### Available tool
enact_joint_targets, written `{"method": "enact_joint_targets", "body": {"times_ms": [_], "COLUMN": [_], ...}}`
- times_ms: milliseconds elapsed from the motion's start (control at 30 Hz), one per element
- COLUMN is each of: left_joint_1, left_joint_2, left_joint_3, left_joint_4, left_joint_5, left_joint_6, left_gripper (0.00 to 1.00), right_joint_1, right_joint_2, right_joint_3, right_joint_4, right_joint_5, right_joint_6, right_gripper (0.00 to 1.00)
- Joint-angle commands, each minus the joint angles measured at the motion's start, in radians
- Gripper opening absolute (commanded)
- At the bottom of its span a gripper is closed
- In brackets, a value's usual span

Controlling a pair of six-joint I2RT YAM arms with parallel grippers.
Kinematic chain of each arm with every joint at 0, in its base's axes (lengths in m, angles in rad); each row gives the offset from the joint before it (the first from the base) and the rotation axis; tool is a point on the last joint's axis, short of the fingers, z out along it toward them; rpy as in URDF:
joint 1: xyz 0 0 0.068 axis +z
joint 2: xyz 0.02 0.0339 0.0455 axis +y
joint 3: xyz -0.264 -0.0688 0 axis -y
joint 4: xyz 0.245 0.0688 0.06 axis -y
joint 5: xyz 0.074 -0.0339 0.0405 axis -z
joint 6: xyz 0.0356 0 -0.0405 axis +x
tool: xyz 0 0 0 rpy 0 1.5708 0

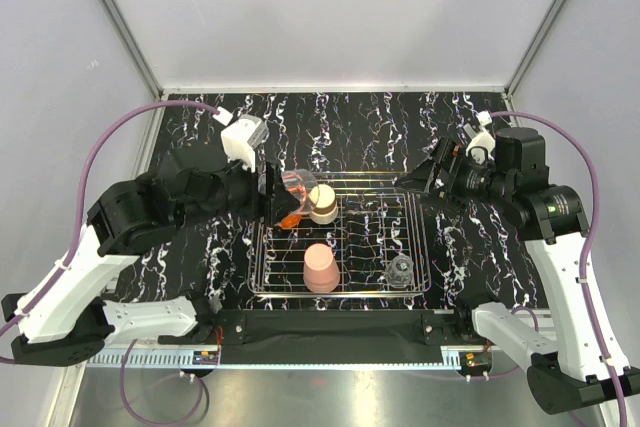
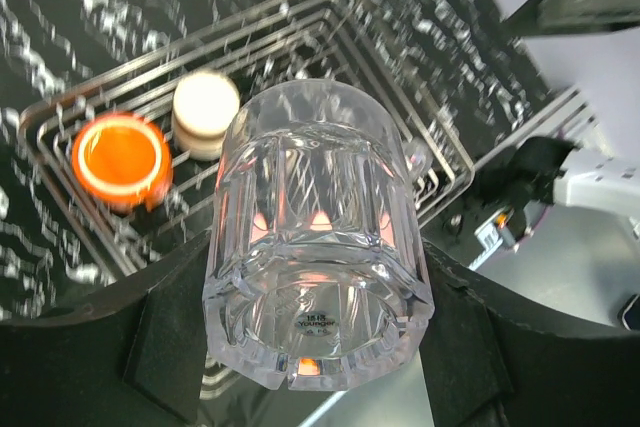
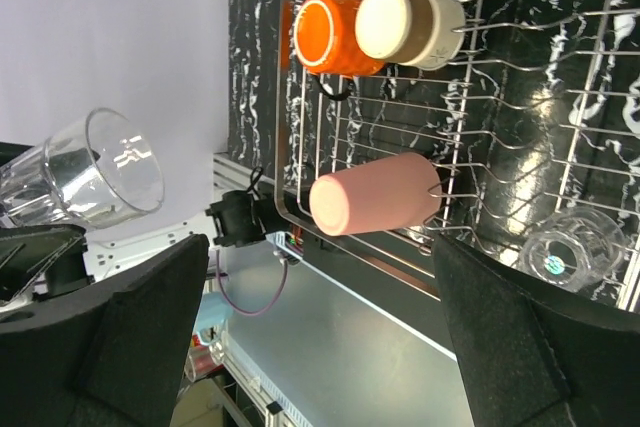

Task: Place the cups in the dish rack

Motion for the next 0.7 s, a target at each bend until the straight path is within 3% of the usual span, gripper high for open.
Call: {"method": "enact_joint_targets", "body": {"times_ms": [0, 300, 667], "left_joint_1": [0.001, 0.001, 0.001], "left_joint_2": [-0.017, 0.078, 0.159], "left_joint_3": [-0.007, -0.063, -0.162], "left_joint_4": [-0.058, -0.154, -0.219], "left_joint_5": [-0.010, -0.086, -0.175], "left_joint_6": [-0.064, -0.140, -0.111], "left_gripper": [0.00, 0.00, 0.00], "right_joint_1": [0.006, 0.006, 0.006], "right_joint_2": [-0.006, -0.017, -0.025], "right_joint_3": [0.051, 0.033, 0.022], "right_joint_4": [-0.051, -0.068, -0.094], "right_joint_5": [0.054, 0.065, 0.088], "right_joint_6": [-0.046, -0.066, -0.092], "right_gripper": [1.00, 1.00, 1.00]}}
